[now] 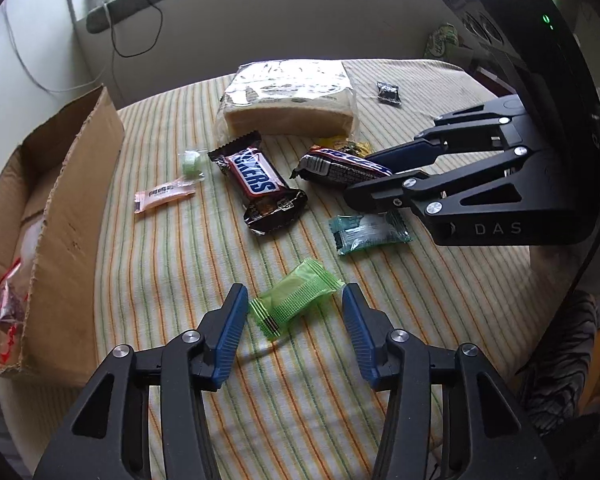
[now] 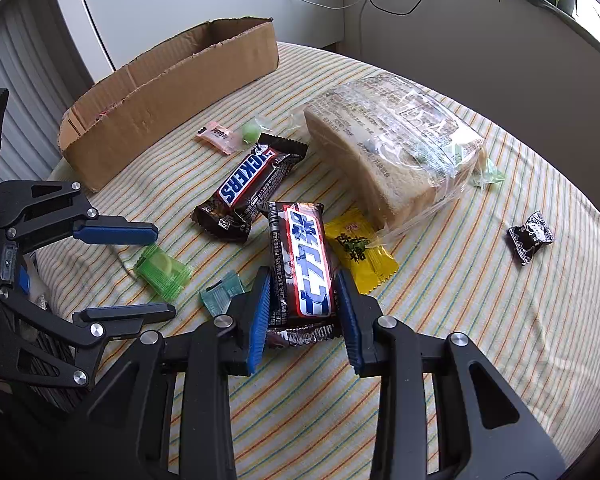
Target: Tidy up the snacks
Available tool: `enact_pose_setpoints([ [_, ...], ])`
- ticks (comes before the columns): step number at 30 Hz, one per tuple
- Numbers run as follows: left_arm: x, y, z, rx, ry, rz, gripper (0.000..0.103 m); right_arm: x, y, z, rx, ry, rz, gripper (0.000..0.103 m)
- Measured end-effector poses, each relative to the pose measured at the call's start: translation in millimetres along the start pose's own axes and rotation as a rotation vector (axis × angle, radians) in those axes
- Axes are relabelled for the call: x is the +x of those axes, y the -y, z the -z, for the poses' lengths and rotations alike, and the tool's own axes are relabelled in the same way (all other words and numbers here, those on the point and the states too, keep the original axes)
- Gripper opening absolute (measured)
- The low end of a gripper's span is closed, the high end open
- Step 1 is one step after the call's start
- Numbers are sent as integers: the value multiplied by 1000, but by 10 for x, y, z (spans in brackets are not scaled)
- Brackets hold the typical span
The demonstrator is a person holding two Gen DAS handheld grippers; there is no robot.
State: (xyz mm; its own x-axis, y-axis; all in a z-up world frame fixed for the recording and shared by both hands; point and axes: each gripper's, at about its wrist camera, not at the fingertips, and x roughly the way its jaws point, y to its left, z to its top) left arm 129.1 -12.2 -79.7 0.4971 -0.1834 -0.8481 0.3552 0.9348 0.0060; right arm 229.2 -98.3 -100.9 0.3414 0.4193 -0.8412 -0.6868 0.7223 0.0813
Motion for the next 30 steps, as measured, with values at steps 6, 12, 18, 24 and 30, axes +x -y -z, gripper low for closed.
enact_pose_setpoints([
  [6, 27, 12, -57, 63, 3, -40, 50, 0, -3, 1, -4, 0, 0, 34],
  [12, 58, 25, -64, 78, -1, -27, 43, 0, -12, -2, -7, 1, 4, 33],
  [18, 4, 44, -7, 43, 12, 2, 16, -15, -27, 12, -3, 8, 15, 32],
  [24, -10, -40, -7, -45, 34, 26, 7, -65, -35, 27, 11, 17, 22, 31],
  [30, -49, -226, -40, -164, 75, 64, 5, -132, -16, 31, 29, 39, 29, 30],
])
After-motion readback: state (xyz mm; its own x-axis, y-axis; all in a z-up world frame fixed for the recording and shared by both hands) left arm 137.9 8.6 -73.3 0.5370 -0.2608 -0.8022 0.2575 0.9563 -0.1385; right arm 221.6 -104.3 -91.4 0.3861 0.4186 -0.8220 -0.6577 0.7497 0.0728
